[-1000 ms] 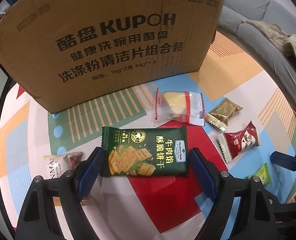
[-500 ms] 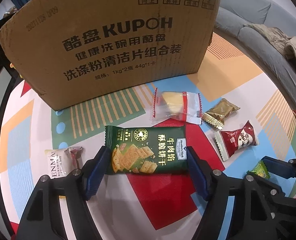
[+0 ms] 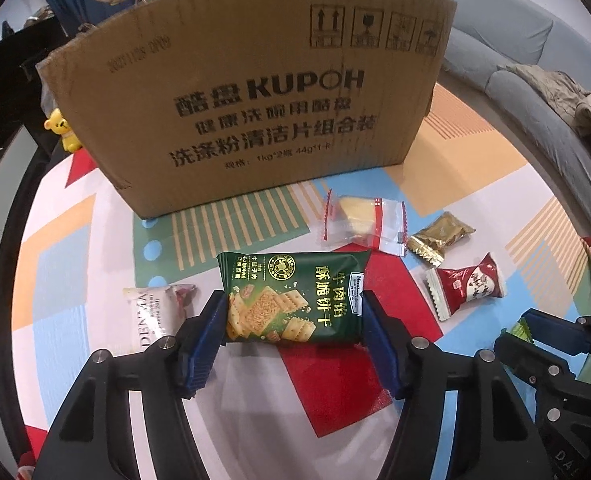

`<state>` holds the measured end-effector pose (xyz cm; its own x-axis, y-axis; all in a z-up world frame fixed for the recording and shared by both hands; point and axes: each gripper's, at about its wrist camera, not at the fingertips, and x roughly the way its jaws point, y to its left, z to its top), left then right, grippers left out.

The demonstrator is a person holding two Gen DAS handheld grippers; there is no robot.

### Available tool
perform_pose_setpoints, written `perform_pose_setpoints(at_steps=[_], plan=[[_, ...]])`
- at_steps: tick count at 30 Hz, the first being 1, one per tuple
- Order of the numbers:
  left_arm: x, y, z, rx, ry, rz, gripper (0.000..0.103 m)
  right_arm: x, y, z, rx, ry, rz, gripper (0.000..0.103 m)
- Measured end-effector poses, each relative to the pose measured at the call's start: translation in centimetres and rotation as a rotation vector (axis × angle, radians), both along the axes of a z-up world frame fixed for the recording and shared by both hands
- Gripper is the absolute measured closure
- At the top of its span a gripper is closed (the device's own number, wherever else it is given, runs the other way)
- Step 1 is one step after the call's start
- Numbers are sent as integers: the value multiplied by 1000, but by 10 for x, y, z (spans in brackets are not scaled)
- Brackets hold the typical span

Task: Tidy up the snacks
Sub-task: 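Lift both held snacks and carry them over the open box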

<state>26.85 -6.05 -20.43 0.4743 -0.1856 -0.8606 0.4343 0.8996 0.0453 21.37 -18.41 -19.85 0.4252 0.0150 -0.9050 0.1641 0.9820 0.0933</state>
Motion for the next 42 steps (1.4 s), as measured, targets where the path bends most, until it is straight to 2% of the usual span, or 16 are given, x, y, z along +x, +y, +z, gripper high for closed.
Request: perform_pose_setpoints(at_steps=[19, 32, 42], plan=[[-17, 12, 57, -5, -68, 74, 38, -8, -3, 42, 2, -120, 11, 76], [-33, 20, 81, -11, -87, 142, 38, -14, -2, 75, -15, -209, 35, 76], [-30, 30, 107, -40, -122, 202, 38, -4, -3, 102, -28, -271, 45, 76]])
